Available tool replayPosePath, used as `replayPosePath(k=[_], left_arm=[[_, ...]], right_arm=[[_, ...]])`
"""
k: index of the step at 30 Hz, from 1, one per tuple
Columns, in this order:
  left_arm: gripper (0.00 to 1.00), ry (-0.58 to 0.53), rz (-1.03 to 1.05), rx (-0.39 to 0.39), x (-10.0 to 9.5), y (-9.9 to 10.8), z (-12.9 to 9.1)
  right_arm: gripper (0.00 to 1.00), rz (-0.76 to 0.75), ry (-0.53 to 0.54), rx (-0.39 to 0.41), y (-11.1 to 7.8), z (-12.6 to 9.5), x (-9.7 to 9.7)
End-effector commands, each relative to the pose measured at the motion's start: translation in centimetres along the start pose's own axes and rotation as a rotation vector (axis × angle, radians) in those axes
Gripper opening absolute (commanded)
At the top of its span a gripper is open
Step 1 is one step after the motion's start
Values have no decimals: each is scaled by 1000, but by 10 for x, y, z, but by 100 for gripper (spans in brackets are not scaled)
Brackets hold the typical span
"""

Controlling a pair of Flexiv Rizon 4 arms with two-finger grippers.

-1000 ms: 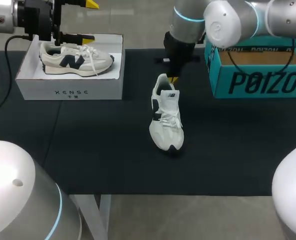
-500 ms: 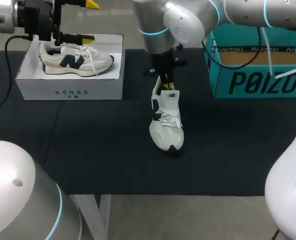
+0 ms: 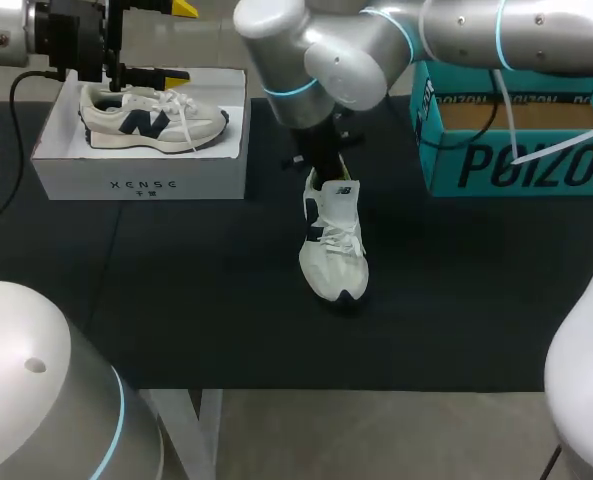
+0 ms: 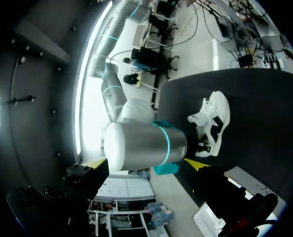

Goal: Take the shoe out of the shoebox, open the shoe tongue, remove and reinsert the insole, then place the shoe into the shoebox

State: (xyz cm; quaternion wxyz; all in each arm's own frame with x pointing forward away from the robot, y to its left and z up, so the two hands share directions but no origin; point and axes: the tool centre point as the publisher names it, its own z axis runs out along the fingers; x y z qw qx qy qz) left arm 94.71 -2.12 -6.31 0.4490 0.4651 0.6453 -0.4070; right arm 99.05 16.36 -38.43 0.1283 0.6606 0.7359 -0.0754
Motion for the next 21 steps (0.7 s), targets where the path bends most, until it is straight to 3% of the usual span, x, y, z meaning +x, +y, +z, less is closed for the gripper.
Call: replayPosePath(k=[1,10,17,21], left_arm=[[100,4,1,1,0,1,0],[100,4,1,1,0,1,0],[100,4,1,1,0,1,0],[100,4,1,1,0,1,0]], right_arm=[[0,-2,12,11,1,13,5],[0,-18,2,42,-2,26,11],[0,-10,-1,-7,-5,-2,-1],[0,-7,-27,-22,-7,-6,-10]])
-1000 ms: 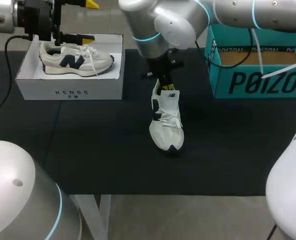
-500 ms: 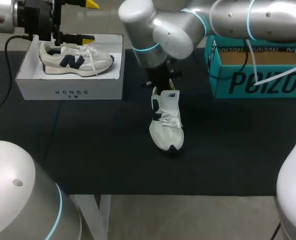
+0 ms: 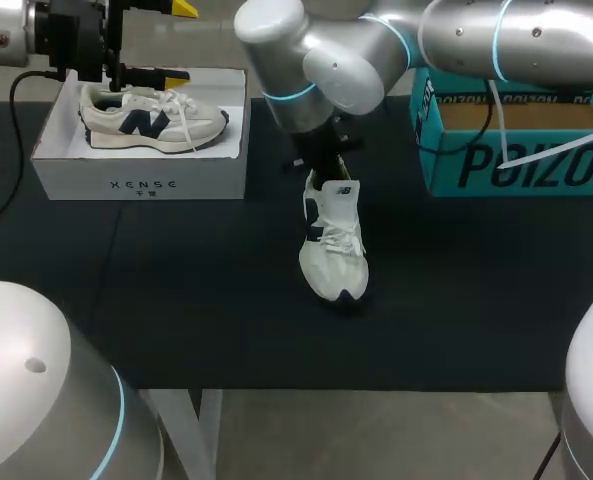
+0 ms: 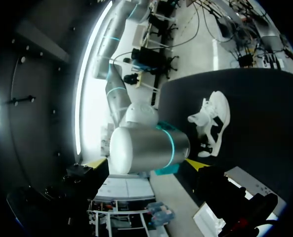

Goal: Take the shoe out of the shoebox, open the shoe tongue, remove and reinsert the insole, then place the shoe into the shoebox

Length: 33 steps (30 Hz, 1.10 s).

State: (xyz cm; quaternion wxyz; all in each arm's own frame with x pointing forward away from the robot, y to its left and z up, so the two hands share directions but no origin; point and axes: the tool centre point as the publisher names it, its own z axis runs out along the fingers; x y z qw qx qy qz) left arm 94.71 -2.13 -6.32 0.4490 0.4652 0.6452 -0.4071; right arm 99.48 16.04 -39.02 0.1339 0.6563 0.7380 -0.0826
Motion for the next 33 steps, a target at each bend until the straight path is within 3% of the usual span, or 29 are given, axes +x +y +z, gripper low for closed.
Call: replayPosePath(k=[1,13,23,33], left_arm=[[100,4,1,1,0,1,0],[100,4,1,1,0,1,0],[100,4,1,1,0,1,0],[100,4,1,1,0,1,0]], right_arm=[[0,4,-12,-21,-10,-12,-11],[0,0,6,70,-24,29,3],[0,-22,60,74,-24,37,18],[0,-58,122,42,-25,29,35]])
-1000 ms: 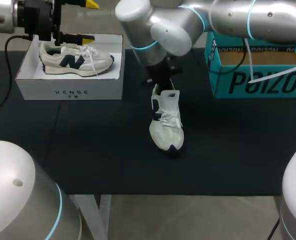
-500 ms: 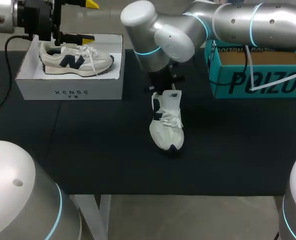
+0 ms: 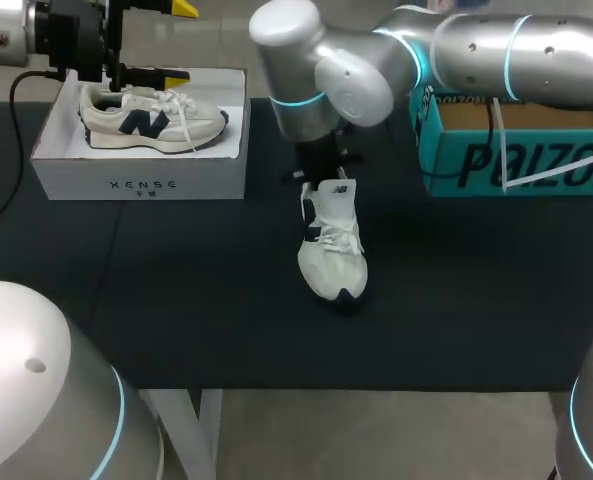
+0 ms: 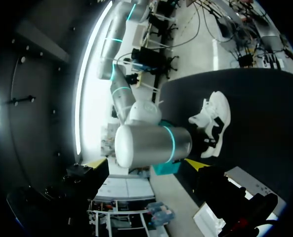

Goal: Take the shoe out of the shoebox, open the shoe tongue, remove and reinsert the insole, then place the shoe into the shoebox

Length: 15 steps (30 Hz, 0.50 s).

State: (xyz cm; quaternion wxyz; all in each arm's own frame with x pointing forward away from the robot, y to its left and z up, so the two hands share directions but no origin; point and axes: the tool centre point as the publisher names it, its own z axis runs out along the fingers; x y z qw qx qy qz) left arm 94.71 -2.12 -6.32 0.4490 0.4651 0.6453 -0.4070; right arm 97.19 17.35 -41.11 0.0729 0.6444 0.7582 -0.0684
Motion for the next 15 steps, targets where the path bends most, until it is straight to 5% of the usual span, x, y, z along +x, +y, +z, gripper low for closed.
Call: replayPosePath(k=[1,15], left_arm=[[100,4,1,1,0,1,0],[100,4,1,1,0,1,0]], right_arm=[[0,-11,9,-11,-1,16,13],[0,20,-41,-115,13,-21,-13]])
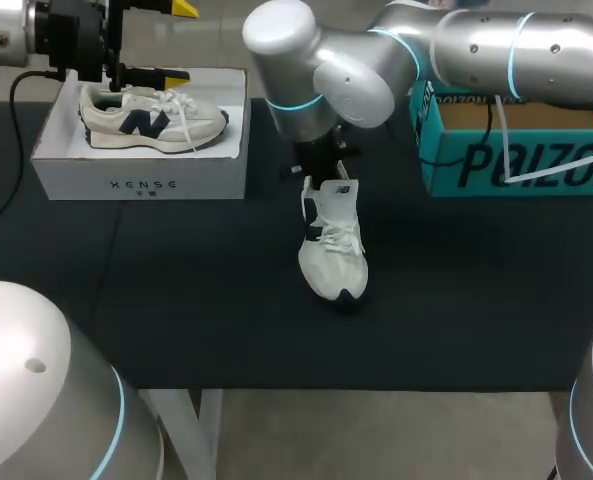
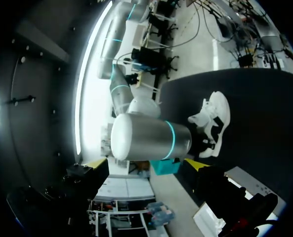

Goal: Take the shoe out of the shoebox, open the shoe tongue, remove and reinsert the insole, then place the shoe into the shoebox

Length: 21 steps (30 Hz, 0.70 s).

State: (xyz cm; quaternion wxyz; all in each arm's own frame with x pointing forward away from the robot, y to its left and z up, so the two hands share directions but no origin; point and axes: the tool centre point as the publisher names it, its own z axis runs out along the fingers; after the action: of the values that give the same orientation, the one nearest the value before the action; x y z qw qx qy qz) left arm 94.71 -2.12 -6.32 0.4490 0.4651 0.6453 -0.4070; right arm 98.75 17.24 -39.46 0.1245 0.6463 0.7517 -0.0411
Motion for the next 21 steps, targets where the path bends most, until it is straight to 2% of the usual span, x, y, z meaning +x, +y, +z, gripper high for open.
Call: replayPosePath(k=[1,12,21], left_arm=[[100,4,1,1,0,1,0],[100,4,1,1,0,1,0],[100,4,1,1,0,1,0]], right_arm=[[0,0,5,-4,0,-2,-5],[0,7,41,55,0,28,8],[0,97,112,2,1,-3,-8]])
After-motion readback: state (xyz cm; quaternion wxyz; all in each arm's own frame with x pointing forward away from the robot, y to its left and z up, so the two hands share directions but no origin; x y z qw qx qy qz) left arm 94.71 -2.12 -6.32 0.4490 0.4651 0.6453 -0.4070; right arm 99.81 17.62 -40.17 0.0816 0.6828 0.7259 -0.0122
